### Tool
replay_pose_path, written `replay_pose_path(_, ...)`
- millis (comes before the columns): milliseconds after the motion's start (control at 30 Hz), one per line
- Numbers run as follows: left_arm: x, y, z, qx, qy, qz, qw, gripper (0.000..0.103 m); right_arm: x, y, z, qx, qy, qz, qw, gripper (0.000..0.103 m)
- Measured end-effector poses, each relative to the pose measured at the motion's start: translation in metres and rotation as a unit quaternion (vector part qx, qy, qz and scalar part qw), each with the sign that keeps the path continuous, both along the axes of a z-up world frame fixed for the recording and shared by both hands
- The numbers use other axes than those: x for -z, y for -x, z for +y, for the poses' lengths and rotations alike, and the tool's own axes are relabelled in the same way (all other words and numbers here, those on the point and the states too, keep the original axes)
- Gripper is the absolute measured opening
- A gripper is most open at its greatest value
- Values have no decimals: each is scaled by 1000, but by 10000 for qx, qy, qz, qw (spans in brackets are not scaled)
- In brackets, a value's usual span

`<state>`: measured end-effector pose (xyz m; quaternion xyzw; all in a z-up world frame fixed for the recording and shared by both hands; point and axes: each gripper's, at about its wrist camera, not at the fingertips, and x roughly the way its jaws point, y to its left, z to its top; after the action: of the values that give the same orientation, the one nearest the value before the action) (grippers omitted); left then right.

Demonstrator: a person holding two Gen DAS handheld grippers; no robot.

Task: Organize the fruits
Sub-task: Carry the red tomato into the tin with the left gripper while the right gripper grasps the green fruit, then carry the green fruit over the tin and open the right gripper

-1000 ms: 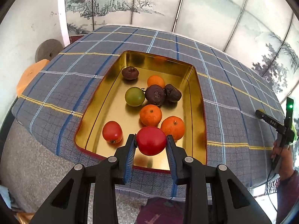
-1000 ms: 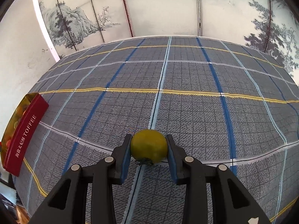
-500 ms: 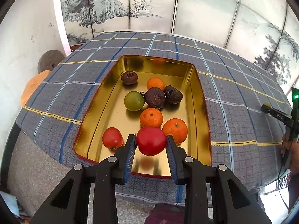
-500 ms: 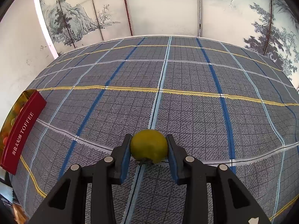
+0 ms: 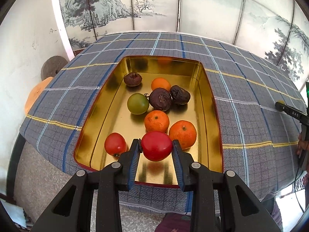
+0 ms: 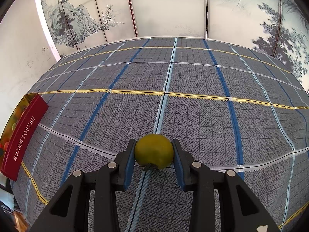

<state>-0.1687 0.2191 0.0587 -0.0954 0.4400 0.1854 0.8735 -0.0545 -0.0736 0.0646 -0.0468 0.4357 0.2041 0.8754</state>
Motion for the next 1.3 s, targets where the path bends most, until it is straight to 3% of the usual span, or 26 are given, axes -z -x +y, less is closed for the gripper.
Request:
replay_pose_path(567, -4, -2, -5, 43, -183, 66, 9998, 38, 0, 0, 0, 1, 0, 2, 10000, 35)
replay_pose_path(633, -9, 0, -8, 50, -310, 18, 9995, 58, 0, 0, 0, 0, 1, 3, 10000, 35)
replay_pose_path(700, -13, 3, -11, 14, -489, -79, 9988, 69, 0, 0, 0, 1, 0, 4, 10000, 35)
replay_pose_path(867, -21, 6, -16, 14, -708, -132, 9974, 70, 0, 0, 0, 1, 0, 5, 10000, 35)
replay_pose_path(1300, -27, 17, -18, -89, -805, -155, 9966, 73, 1, 2, 4, -36, 125, -29, 9999, 35)
